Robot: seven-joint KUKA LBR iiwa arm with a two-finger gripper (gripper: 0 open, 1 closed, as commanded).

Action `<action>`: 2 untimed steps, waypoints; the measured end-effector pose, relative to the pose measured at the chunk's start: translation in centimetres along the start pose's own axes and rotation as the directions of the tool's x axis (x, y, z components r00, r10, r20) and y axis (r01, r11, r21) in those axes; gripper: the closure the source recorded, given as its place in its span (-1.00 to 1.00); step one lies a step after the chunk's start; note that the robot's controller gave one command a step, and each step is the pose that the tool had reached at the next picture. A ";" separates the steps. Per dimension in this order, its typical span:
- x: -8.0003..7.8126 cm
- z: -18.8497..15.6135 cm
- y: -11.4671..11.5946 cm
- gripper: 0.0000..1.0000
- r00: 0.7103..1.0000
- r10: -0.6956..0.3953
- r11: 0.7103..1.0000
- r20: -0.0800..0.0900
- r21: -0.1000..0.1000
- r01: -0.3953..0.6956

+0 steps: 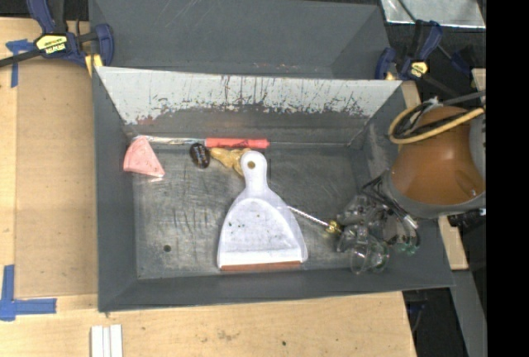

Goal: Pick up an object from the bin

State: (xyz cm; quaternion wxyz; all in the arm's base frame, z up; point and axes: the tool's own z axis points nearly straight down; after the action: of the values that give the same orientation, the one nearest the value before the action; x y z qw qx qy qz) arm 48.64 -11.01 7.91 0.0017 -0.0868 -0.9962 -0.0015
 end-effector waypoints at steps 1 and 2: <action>0.5 -5.1 0.3 1.00 0.999 0.036 0.999 -0.002 0.003 -0.036; 0.2 -10.6 0.4 1.00 0.999 0.042 0.999 0.008 0.002 -0.042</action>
Offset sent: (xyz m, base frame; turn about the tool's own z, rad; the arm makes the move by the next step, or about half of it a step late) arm -0.0011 0.0005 0.0650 0.0370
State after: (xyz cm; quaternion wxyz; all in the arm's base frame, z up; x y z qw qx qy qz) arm 48.52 -10.59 18.54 -0.0022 -0.1078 -0.9942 0.0000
